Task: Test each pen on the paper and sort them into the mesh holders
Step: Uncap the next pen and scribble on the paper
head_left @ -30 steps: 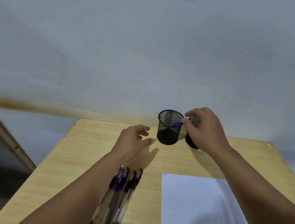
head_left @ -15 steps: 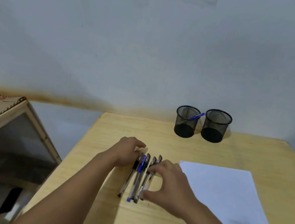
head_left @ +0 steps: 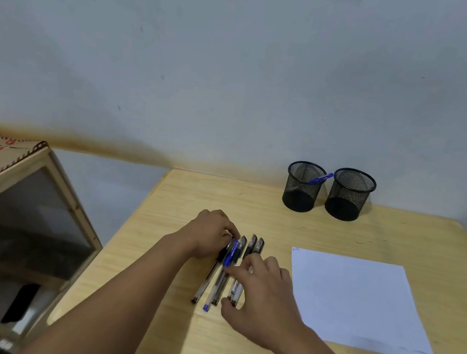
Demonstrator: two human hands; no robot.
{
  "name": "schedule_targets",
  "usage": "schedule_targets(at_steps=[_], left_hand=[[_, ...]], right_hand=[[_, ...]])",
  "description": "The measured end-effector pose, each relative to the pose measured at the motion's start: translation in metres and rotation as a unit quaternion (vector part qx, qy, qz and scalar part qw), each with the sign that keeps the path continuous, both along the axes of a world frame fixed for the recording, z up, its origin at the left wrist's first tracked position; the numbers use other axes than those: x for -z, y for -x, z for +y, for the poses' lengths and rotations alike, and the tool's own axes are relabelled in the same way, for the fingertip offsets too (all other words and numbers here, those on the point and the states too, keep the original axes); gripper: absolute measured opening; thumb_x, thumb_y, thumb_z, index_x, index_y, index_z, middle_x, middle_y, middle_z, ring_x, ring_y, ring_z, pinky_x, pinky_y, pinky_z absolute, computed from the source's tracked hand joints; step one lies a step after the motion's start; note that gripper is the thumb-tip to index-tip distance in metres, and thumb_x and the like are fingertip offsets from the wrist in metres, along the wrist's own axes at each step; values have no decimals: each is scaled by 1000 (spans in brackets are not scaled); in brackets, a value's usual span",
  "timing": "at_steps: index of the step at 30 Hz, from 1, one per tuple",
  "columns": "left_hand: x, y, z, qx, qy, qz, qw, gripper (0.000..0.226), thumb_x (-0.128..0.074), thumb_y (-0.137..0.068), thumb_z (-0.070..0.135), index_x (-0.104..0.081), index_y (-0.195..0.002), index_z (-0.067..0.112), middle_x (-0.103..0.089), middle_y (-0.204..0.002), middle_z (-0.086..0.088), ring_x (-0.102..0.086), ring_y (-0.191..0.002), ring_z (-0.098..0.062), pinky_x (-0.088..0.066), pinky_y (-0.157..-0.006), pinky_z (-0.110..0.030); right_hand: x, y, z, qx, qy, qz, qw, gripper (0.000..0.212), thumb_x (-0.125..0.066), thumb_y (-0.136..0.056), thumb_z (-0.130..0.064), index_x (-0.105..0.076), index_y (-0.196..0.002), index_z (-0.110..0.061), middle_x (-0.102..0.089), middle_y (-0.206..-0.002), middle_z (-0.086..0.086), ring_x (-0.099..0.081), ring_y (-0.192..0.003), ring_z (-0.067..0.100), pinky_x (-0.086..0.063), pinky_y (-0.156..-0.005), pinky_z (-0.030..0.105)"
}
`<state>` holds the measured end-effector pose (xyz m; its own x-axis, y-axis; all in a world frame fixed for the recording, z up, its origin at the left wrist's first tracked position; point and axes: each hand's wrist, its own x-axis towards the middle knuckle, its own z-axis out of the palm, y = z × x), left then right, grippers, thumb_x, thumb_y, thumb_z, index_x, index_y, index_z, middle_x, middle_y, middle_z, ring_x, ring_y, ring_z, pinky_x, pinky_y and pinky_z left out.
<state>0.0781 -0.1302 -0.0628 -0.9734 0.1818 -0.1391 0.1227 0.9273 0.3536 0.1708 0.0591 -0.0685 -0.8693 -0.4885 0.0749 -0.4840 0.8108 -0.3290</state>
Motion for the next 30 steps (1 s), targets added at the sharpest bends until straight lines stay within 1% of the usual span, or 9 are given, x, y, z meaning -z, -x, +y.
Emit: schedule_targets(at_steps=[2, 5, 7, 12, 19, 23, 26, 28, 30], left_hand=[[0, -1, 0, 0, -7, 0, 1000, 29, -48, -95, 27, -69, -108, 42, -54, -127, 1, -44, -121, -25, -37, -104, -43], [-1, -2, 0, -1, -10, -3, 1000, 30, -47, -95, 26, -68, -109, 42, -53, -128, 0, -43, -120, -25, -38, -104, -42], [-2, -3, 0, 2, -7, -4, 1000, 33, -47, -94, 25, -67, -112, 42, -53, -129, -1, -44, -121, -26, -38, -104, -42], [-3, -6, -1, 4, -9, -10, 1000, 40, -45, -95, 18, -66, -118, 43, -50, -132, 0, -41, -121, -26, -38, -103, -40], [-2, -7, -3, 10, -26, -4, 1000, 36, -46, -93, 21, -68, -114, 40, -53, -129, 2, -41, -124, -24, -35, -105, -38], [-8, -14, -3, -25, -96, 18, 995, 30, -49, -92, 27, -69, -112, 36, -55, -127, 6, -43, -121, -18, -38, -102, -38], [-20, -23, 1, -56, -188, 48, 979, 25, -54, -95, 29, -69, -115, 28, -61, -122, 10, -53, -113, -11, -42, -93, -29], [-26, -29, 4, -89, -242, 66, 964, 23, -57, -96, 32, -69, -115, 27, -67, -112, 14, -57, -104, -5, -41, -84, -22], [-31, -34, 9, -124, -292, 86, 944, 20, -60, -95, 34, -69, -112, 28, -70, -99, 12, -61, -96, -3, -42, -78, -19]], right_hand=[[0, -1, 0, 2, 3, 7, 1000, 62, -45, -74, -66, -51, -131, -43, -45, -114, -12, -39, -109, 18, -34, -95, 38], [-1, -3, -3, 12, 10, 15, 1000, 74, -45, -64, -82, -55, -126, -44, -46, -111, -13, -40, -106, 17, -33, -94, 38], [-1, -3, -6, 21, 10, 28, 999, 79, -46, -58, -87, -56, -123, -43, -47, -114, -14, -42, -106, 18, -34, -94, 38], [1, -6, -13, 9, 8, 41, 999, 73, -47, -60, -84, -61, -119, -42, -49, -119, -13, -44, -109, 19, -35, -95, 40], [7, -9, -9, -3, 29, 59, 998, 55, -49, -69, -77, -64, -109, -42, -53, -110, -14, -49, -101, 19, -40, -88, 39], [8, -11, 1, 4, 71, 64, 995, 49, -52, -74, -72, -60, -115, -45, -55, -106, -16, -50, -97, 15, -41, -85, 36], [7, -12, 15, 11, 115, 43, 992, 47, -52, -81, -67, -57, -122, -45, -55, -103, -24, -48, -98, 4, -37, -88, 30], [5, -14, 25, 26, 168, 5, 985, 43, -56, -85, -62, -55, -125, -47, -58, -98, -30, -49, -98, -4, -35, -90, 25], [3, -16, 36, 53, 251, -61, 965, 34, -63, -88, -49, -57, -122, -49, -64, -93, -28, -54, -96, -2, -40, -88, 19]])
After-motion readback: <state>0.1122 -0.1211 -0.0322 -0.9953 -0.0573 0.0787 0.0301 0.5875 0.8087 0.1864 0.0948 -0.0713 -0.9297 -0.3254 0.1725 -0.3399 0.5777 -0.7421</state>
